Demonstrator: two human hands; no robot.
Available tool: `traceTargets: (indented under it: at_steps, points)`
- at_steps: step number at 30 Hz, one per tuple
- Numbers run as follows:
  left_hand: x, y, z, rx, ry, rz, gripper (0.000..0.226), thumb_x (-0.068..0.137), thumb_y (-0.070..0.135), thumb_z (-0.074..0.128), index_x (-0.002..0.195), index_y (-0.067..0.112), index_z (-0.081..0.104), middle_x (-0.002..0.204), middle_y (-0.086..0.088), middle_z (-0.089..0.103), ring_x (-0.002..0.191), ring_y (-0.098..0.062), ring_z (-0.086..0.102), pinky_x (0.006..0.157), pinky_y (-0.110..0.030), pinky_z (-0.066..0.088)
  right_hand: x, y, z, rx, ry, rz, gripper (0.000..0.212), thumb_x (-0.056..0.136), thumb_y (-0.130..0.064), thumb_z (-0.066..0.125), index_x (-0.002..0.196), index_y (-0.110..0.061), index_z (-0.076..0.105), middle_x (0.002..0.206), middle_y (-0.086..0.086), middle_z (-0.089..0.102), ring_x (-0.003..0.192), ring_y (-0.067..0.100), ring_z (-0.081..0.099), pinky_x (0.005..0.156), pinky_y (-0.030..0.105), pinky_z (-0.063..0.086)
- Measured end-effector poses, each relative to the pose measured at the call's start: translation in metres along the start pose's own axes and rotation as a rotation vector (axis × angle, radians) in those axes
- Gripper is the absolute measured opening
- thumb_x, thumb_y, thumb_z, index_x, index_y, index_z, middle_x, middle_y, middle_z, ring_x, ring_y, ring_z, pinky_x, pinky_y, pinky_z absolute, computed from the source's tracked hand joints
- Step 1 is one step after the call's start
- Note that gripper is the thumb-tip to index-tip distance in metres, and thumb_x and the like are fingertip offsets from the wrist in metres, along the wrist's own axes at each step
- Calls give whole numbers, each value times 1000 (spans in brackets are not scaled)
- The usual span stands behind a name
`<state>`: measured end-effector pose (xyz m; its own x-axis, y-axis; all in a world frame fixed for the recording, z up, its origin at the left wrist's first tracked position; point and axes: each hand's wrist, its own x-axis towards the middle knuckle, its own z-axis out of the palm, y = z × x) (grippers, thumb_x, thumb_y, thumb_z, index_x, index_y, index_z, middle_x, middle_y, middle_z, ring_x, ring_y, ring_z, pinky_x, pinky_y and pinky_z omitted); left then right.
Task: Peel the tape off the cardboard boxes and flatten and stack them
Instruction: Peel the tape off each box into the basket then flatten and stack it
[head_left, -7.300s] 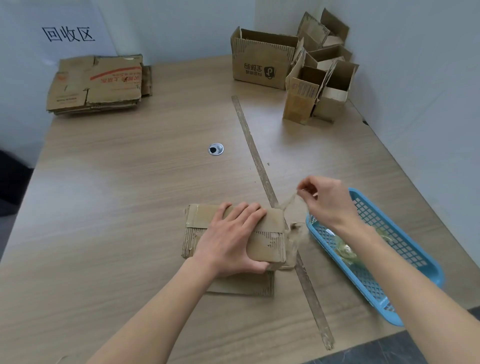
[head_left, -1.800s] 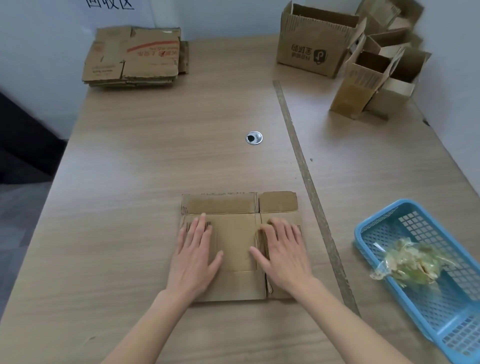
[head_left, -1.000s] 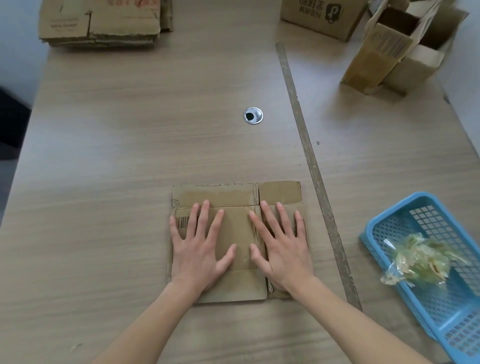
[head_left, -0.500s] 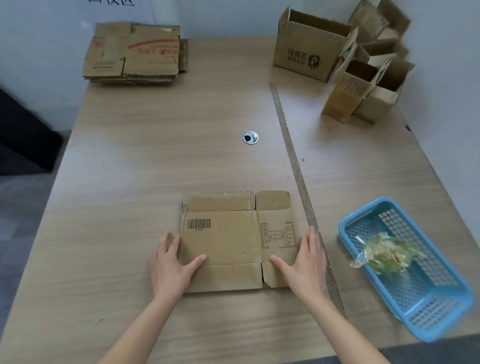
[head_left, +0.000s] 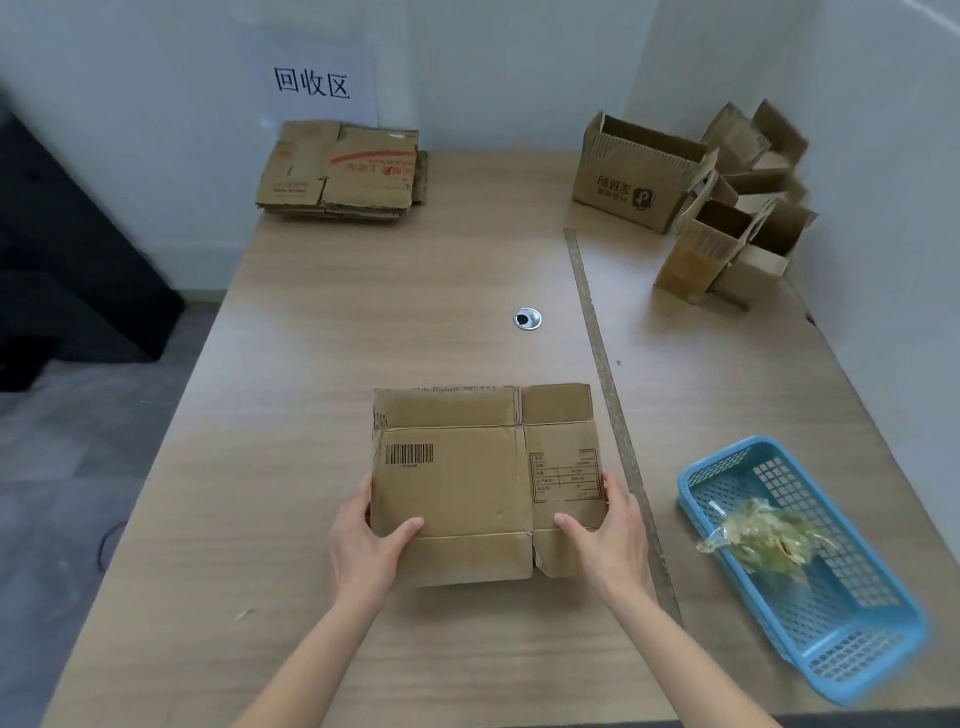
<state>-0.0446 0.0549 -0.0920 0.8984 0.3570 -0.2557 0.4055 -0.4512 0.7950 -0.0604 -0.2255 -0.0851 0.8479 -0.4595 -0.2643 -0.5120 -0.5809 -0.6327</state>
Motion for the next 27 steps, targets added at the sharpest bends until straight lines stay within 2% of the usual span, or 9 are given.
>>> traceTargets:
  at_steps: [7, 10, 12, 15, 17, 19, 22, 24, 27]
  points:
    - [12, 78, -106, -11, 146, 194, 87, 71, 35, 92, 147, 28, 51, 120, 1, 69, 108, -21, 63, 94, -42, 53, -13, -129, -44, 79, 75, -278, 91, 83, -38, 82, 158, -22, 32, 141, 4, 50, 126, 23, 53, 98, 37, 46]
    - [15, 111, -171, -43, 244, 296, 86, 72, 36, 92, 147, 28, 50, 120, 11, 65, 108, -14, 60, 93, -35, 52, -29, -199, -59, 126, 94, -403, 89, 83, -39, 82, 156, -23, 34, 132, 2, 51, 119, 21, 54, 92, 33, 48]
    - [16, 128, -219, -84, 308, 339, 86, 73, 35, 91, 147, 31, 49, 119, 15, 60, 109, -10, 56, 94, -31, 49, -44, -247, -65, 147, 95, -479, 88, 83, -42, 81, 155, -23, 34, 131, 1, 50, 118, 20, 54, 90, 35, 51]
    - [14, 148, -298, -139, 388, 377, 88, 74, 34, 91, 149, 28, 46, 127, 11, 58, 115, -10, 54, 100, -32, 47, -74, -320, -68, 194, 83, -581, 91, 81, -47, 81, 156, -24, 34, 130, -1, 51, 117, 20, 55, 91, 42, 54]
    - [10, 153, -355, -154, 445, 411, 87, 74, 33, 91, 149, 25, 48, 127, 10, 59, 115, -11, 56, 102, -36, 50, -100, -367, -62, 234, 81, -647, 91, 79, -47, 83, 155, -28, 36, 124, -5, 52, 110, 19, 58, 89, 43, 55]
    - [6, 153, -412, -154, 498, 433, 86, 74, 32, 91, 148, 23, 48, 129, 6, 61, 116, -14, 58, 102, -41, 51, -128, -412, -52, 265, 73, -707, 92, 78, -46, 84, 155, -29, 36, 120, -10, 48, 105, 16, 59, 87, 38, 54]
    - [2, 144, -489, -141, 570, 440, 88, 74, 32, 91, 150, 20, 47, 133, 0, 61, 119, -20, 59, 104, -46, 51, -172, -471, -30, 317, 49, -785, 93, 79, -41, 84, 156, -25, 34, 122, -12, 44, 108, 10, 52, 94, 30, 49]
    - [1, 134, -536, -123, 608, 449, 90, 74, 34, 91, 151, 19, 45, 136, -1, 61, 122, -21, 58, 105, -46, 50, -201, -506, -12, 338, 45, -822, 94, 79, -38, 85, 157, -20, 34, 123, -10, 44, 113, 10, 49, 100, 29, 46]
    - [3, 118, -590, -73, 665, 454, 92, 75, 38, 90, 152, 20, 44, 137, -1, 60, 123, -20, 57, 105, -41, 49, -234, -549, 13, 334, 64, -853, 95, 78, -38, 86, 156, -18, 35, 119, -12, 43, 110, 9, 49, 91, 24, 42]
